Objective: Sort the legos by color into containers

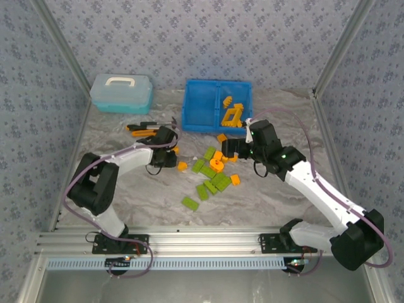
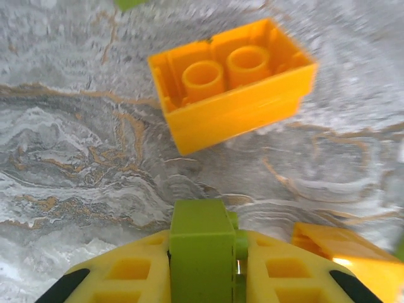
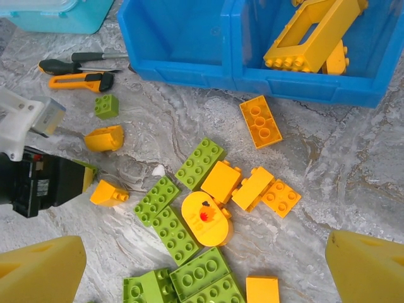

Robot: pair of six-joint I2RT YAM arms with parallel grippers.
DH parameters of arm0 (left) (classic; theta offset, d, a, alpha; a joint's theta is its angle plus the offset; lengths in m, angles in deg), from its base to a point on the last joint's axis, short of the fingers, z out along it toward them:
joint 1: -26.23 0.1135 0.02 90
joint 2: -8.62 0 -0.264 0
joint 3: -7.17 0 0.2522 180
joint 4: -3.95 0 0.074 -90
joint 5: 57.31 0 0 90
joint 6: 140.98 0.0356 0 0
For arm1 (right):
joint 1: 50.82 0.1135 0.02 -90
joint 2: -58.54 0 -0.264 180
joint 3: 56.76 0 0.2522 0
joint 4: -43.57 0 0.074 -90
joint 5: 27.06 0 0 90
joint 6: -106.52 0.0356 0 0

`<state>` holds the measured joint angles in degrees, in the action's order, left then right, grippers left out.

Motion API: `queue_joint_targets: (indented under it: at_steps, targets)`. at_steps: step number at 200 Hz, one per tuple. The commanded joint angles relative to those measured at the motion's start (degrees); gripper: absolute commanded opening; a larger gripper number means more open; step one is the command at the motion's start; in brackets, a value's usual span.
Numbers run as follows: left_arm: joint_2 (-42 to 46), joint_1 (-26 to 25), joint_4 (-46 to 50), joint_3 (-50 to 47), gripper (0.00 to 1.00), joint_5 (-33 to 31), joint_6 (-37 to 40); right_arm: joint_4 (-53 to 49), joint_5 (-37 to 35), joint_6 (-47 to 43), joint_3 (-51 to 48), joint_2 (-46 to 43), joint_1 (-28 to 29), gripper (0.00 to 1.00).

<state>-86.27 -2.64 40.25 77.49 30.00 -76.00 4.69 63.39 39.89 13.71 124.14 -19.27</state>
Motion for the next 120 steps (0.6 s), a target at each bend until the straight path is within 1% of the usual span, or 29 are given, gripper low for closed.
queue_joint_targets:
  at_steps: [1, 22, 46, 60, 76, 108, 120]
  targets:
    - [7.7, 0.1, -0.2, 3.9, 0.23, 2.6, 0.0, -0.6, -2.1, 1.4, 1.3, -2.4, 0.1, 1.0]
    - [9.5, 0.1, -2.7, 9.2, 0.22, 2.4, 2.1, -0.5, -3.4, 1.7, 1.4, -3.5, 0.1, 1.0]
    - [4.5, 0.0, -6.0, 18.6, 0.22, 2.1, 4.9, 0.1, -4.7, 2.3, 1.2, -4.2, 0.1, 1.0]
    - [-0.7, 0.0, -7.9, 25.1, 0.22, 2.5, 6.0, 0.1, -4.8, 2.9, 1.0, -4.4, 0.0, 1.0]
    - [-8.9, 0.0, -9.4, 33.4, 0.22, 2.0, 8.1, -0.7, -4.7, 3.4, 1.1, -4.6, 0.0, 1.0]
    - [-27.9, 0.1, 1.1, 57.9, 0.22, 0.6, 10.9, -3.6, -6.2, 3.9, 0.5, -6.7, 0.0, 1.0]
    - [-33.5, 0.1, 2.9, 64.4, 0.22, 0.5, 11.0, -4.0, -6.6, 4.4, -0.3, -7.9, 0.0, 1.0]
